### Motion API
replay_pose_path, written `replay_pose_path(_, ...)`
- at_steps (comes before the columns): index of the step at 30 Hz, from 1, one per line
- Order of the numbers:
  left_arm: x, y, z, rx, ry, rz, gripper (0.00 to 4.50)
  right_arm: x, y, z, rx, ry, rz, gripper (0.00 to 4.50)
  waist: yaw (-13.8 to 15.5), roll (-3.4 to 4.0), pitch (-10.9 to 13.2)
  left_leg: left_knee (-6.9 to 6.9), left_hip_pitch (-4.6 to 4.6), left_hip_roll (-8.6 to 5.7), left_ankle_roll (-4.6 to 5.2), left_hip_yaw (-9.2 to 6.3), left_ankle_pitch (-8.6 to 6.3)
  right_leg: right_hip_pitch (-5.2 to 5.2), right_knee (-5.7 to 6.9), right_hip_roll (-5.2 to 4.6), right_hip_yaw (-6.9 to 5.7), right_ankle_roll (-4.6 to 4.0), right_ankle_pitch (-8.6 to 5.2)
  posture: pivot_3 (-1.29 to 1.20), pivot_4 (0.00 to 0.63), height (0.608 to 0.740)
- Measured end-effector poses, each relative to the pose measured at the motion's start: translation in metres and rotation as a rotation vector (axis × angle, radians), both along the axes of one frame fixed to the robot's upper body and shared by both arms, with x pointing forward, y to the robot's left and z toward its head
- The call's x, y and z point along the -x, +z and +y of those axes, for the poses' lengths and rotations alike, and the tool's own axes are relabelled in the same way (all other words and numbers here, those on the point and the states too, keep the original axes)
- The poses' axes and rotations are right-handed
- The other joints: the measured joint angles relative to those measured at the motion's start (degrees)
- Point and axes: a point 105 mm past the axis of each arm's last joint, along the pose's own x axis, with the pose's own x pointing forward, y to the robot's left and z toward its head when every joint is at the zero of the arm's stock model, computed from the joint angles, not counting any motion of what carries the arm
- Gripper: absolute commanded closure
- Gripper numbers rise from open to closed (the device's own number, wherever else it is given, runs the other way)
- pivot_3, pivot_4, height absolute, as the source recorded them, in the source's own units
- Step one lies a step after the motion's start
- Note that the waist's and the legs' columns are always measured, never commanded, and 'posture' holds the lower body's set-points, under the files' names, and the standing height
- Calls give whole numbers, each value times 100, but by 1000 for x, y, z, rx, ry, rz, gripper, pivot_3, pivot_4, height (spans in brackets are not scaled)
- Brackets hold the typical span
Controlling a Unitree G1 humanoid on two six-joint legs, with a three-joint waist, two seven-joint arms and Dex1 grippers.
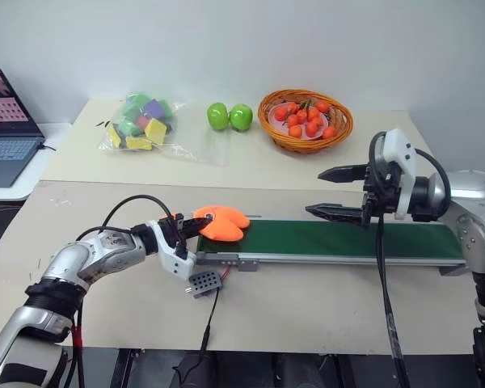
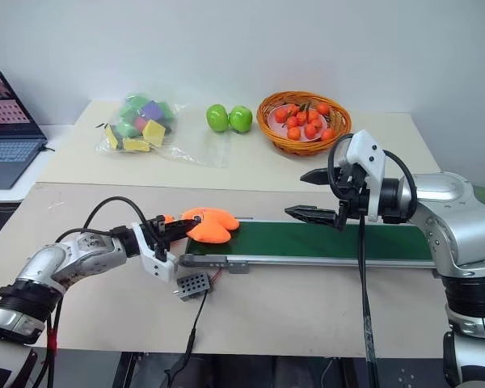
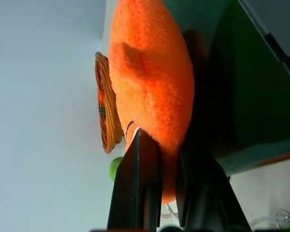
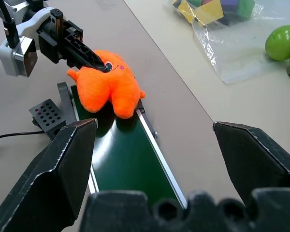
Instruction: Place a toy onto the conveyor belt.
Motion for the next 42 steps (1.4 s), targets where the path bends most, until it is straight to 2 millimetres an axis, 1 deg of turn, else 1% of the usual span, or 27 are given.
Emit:
replay_pose_path(1,1,-1,-1,3,-7,6,3467,0,0,0,1,0,-1,0,0,0,0,0,0,0,0,0,0,0,0,0,0,0,0,0,150,738)
replay_pose_path(2,2,-3,-2,0,-13,17,3269,0,1,0,2,-1,-2,0,0,0,0,0,1,0,0,0,0,0,1,0,0,0,0,0,150,738)
replay_pose_path(4,4,-5,-4,-1,-21,40,2480,0,1,-1,3,-3,-4,0,-1,0,0,0,1,0,0,0,0,0,2,0,0,0,0,0,150,738)
replay_pose_path(5,4,-6,-5,1,-26,49,2235,0,1,-1,4,-4,-4,0,-3,0,0,0,1,0,0,0,0,-1,2,0,0,0,0,0,150,738)
replay_pose_path(7,6,-3,-7,25,-39,67,1443,0,1,-1,5,-6,-5,0,-10,0,0,1,4,0,0,1,0,0,5,0,1,0,0,0,150,738)
replay_pose_path(8,9,-1,-8,47,-52,87,1128,0,1,-1,5,-6,-5,0,-17,0,0,0,4,1,0,1,0,0,6,0,1,0,0,0,150,738)
replay_pose_path(10,14,5,-10,85,-75,137,323,0,1,-2,6,-7,-5,0,-37,0,0,0,6,2,0,1,0,0,9,0,2,0,0,0,150,738)
replay_pose_path(11,16,8,-9,93,-79,157,7,0,1,-2,6,-8,-5,0,-44,0,0,0,6,2,0,1,0,-1,8,0,2,0,0,0,150,738)
replay_pose_path(13,19,13,-9,109,-76,228,7,0,1,-2,6,-11,-5,0,-65,1,0,0,6,2,3,1,-2,-1,10,0,4,0,0,0,150,738)
replay_pose_path(14,21,14,-7,125,-52,319,7,0,1,-2,6,-14,-6,0,-77,1,0,0,5,2,4,1,-2,-2,9,0,4,0,0,0,150,738)
replay_pose_path(15,22,14,-5,130,-39,350,7,0,1,-2,5,-15,-6,0,-91,1,0,1,5,2,5,1,-3,-2,11,0,4,0,0,0,150,738)
replay_pose_path(18,21,14,5,213,84,659,7,-1,0,-3,5,-19,-5,0,-118,1,0,4,6,3,8,0,-4,-2,16,1,4,1,-1,0,150,738)
replay_pose_path(20,22,15,8,253,126,800,7,-1,0,-3,5,-19,-4,0,-120,1,0,5,7,3,8,-1,-5,-1,16,1,5,2,-2,0,150,738)
replay_pose_path(21,22,19,8,288,139,863,7,-1,0,-3,5,-19,-4,0,-121,1,0,7,6,3,8,-1,-5,-1,16,2,5,2,-2,0,150,738)
replay_pose_path(23,18,25,7,391,201,1064,7,-1,0,-3,6,-18,-3,0,-116,1,1,11,6,3,9,-5,-5,2,19,2,5,3,-3,0,150,738)
replay_pose_path(25,15,34,6,453,250,1205,7,-1,-1,-1,15,-3,-9,0,-112,0,1,17,3,1,10,-10,-5,3,19,3,4,5,-4,0,150,738)
replay_pose_path(27,12,55,0,509,224,1259,7,-2,-1,2,24,11,-14,0,-118,0,1,19,4,1,13,-10,-7,4,18,4,4,5,-4,0,150,738)
replay_pose_path(29,12,79,-6,560,173,1290,7,-3,-2,2,28,8,-10,0,-119,0,1,19,4,0,17,-10,-9,3,17,4,4,4,-4,0,150,738)
replay_pose_path(31,12,94,-6,593,156,1294,7,-4,-3,1,26,6,-6,0,-123,0,1,18,4,0,18,-10,-10,3,17,5,4,4,-4,0,150,738)
replay_pose_path(34,10,96,-6,622,162,1315,7,-3,0,0,20,10,-10,0,-141,0,1,19,5,0,18,-8,-10,3,16,4,6,4,-4,0,150,738)
replay_pose_path(37,8,94,-10,655,162,1333,7,0,10,-2,-30,18,-24,0,-121,0,1,21,5,0,17,-9,-9,5,16,4,6,3,-4,0,150,738)
replay_pose_path(38,6,96,-11,678,164,1339,7,1,16,-2,-70,26,-28,0,-120,0,1,22,4,0,17,-10,-9,5,16,5,6,3,-4,0,150,738)
replay_pose_path(42,5,103,-11,731,162,1348,7,4,25,-6,-119,24,-36,0,-122,0,1,22,4,0,18,-10,-10,5,15,5,6,3,-4,0,150,738)
